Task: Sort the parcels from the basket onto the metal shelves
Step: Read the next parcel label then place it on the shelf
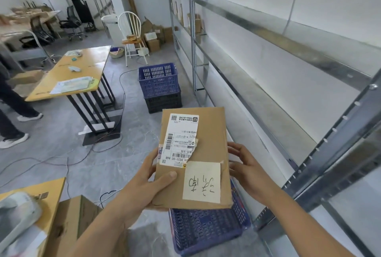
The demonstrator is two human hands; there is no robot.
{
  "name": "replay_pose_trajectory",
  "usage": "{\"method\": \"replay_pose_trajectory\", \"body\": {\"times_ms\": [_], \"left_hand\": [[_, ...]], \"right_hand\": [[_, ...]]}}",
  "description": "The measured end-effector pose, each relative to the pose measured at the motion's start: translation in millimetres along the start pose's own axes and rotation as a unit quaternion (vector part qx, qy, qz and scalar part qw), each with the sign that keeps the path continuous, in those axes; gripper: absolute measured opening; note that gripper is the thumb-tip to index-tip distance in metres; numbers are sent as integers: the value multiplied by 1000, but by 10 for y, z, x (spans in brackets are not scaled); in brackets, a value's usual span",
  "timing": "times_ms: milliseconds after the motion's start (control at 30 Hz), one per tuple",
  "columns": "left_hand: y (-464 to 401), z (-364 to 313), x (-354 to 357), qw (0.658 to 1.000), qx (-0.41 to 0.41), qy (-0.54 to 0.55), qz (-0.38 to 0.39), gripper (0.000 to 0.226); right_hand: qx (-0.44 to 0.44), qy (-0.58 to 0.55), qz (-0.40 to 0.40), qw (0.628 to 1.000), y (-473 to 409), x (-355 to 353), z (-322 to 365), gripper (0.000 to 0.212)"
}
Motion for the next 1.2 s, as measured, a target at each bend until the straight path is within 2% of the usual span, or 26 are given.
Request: {"method": "replay_pose_trajectory", "body": {"times_ms": [67, 133, 200, 267, 300, 467, 533, 567, 633, 700, 733, 767, 800, 867, 933, 1000, 1100, 1200], "left_hand": [[4, 6, -23, 1000, 4, -2, -3, 79], [-14, 11, -64, 1000, 15, -3, -4, 81], [-29, -5, -98, 1000, 29, -6, 4, 79], [-41, -29, -128, 999, 41, -16, 9, 77], [-48, -29, -145, 999, 42, -17, 10, 77], [-68, -39, -177, 996, 50, -67, 29, 77], [-59, -90, -172, 994, 65, -87, 23, 66], [-62, -128, -169, 994, 73, -81, 13, 61], [-96, -197, -204, 994, 82, -50, -45, 61], [-154, -218, -266, 991, 76, -2, -111, 82], [-188, -210, -293, 987, 73, 20, -142, 92], [-225, -197, -307, 983, 73, 34, -166, 93], [-258, -184, -302, 981, 71, 37, -176, 84], [-313, -157, -265, 982, 58, 20, -179, 51], [-363, -128, -262, 984, 46, 24, -170, 39], [-408, -96, -275, 991, 17, 17, -129, 42], [-431, -49, -283, 997, -25, -1, -71, 51], [-421, -46, -260, 998, -36, 6, -53, 58]], "right_hand": [[14, 21, 2, 1000, 16, 46, 111, 76], [30, 36, 3, 999, 14, 68, 207, 74], [51, 38, 6, 998, 3, 84, 295, 61], [69, 42, 23, 997, 0, 102, 368, 36], [73, 36, 26, 996, -18, 99, 388, 34], [60, 7, 18, 998, -28, 127, 478, 80], [49, 11, 15, 999, -37, 125, 462, 101], [50, 2, 7, 999, -49, 103, 458, 103], [52, -29, -3, 998, -59, 75, 483, 80], [59, -46, 1, 997, -47, 78, 516, 46], [65, -53, 0, 996, -50, 78, 512, 39], [71, -53, -4, 996, -44, 81, 498, 37], [68, -31, -11, 997, -29, 105, 490, 36], [55, 56, -17, 997, -6, 139, 450, 31], [44, 145, -17, 988, 15, 169, 437, 24], [27, 176, -14, 984, 19, 175, 462, 23], [15, 141, -28, 990, -35, 166, 432, 48], [28, 99, -54, 993, -35, 191, 437, 31]]}}
Point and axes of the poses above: each hand's wrist, its own y-axis away from the middle knuckle, its own x-axis out of the palm, z = x × y, the point moved 4 cm from there along -y, towards the middle knuckle, and after that the axes turned 15 degrees about -z, right-handed, at the moved point
